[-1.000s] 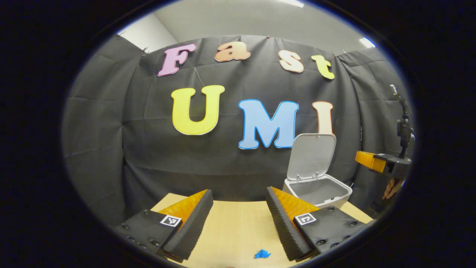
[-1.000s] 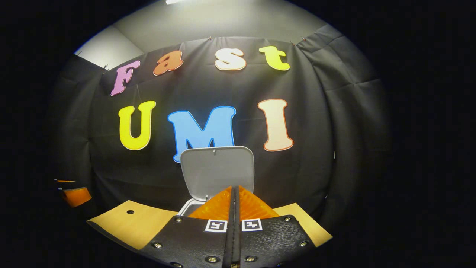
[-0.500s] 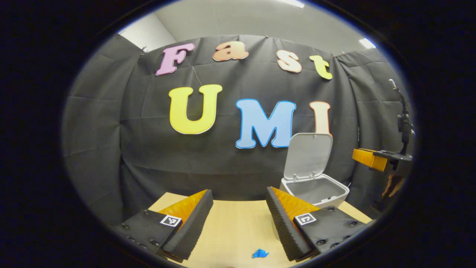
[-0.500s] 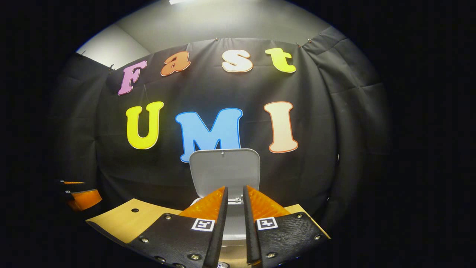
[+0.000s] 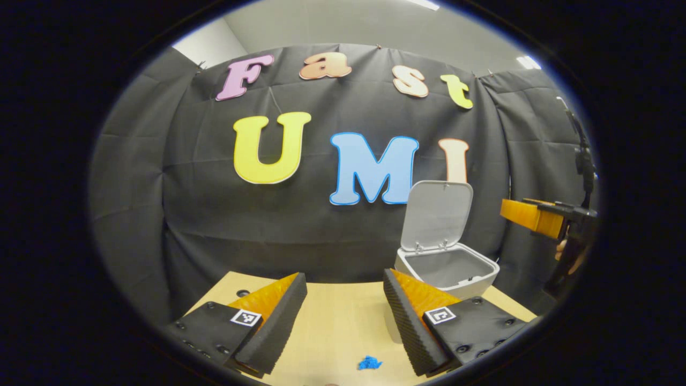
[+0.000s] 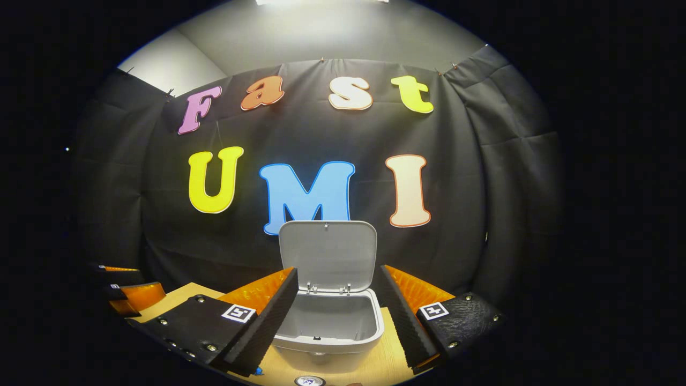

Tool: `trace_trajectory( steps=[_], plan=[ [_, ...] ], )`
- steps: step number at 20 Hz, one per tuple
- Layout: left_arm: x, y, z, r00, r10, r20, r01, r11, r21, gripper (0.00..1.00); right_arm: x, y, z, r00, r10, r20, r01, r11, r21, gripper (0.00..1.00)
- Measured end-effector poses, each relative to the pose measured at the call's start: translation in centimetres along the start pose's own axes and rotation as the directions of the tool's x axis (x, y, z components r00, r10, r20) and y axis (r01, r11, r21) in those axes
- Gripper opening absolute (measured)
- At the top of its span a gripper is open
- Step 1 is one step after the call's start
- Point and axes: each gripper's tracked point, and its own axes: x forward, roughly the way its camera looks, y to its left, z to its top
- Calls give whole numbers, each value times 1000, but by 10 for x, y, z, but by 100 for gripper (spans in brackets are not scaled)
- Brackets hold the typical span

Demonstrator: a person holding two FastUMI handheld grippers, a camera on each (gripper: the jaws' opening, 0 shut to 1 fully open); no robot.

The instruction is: Press the lid of the desktop garbage bin to open it, pick up the crumpled paper on the desktop and throw it into the bin, then pick up the pop can on the desktop and drop it into the bin, and finally close the garbage bin lid.

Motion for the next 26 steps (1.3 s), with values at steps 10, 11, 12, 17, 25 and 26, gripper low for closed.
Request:
trace_trajectory(
  steps=[10,11,12,17,25,26],
  plan=[
    [33,-25,-115,979,-77,-187,80,997,8,95,-14,-26,10,998,-65,4,65,997,-40,95],
    [36,-29,-128,975,-87,-205,90,996,3,95,-16,-29,10,997,-73,0,73,997,-40,95],
    [37,-31,-139,970,-93,-225,96,995,2,96,-19,-33,10,997,-83,-2,82,996,-42,95],
    [48,-43,-197,943,-127,-308,127,992,-21,96,-28,-55,10,990,-138,-12,137,989,-53,95],
    [63,-49,-275,890,-126,-437,124,992,-33,97,-42,-87,4,976,-214,-40,211,975,-69,95],
    [64,-49,-284,883,-124,-453,122,992,-35,96,-43,-91,3,974,-224,-45,220,973,-74,95]
  ],
)
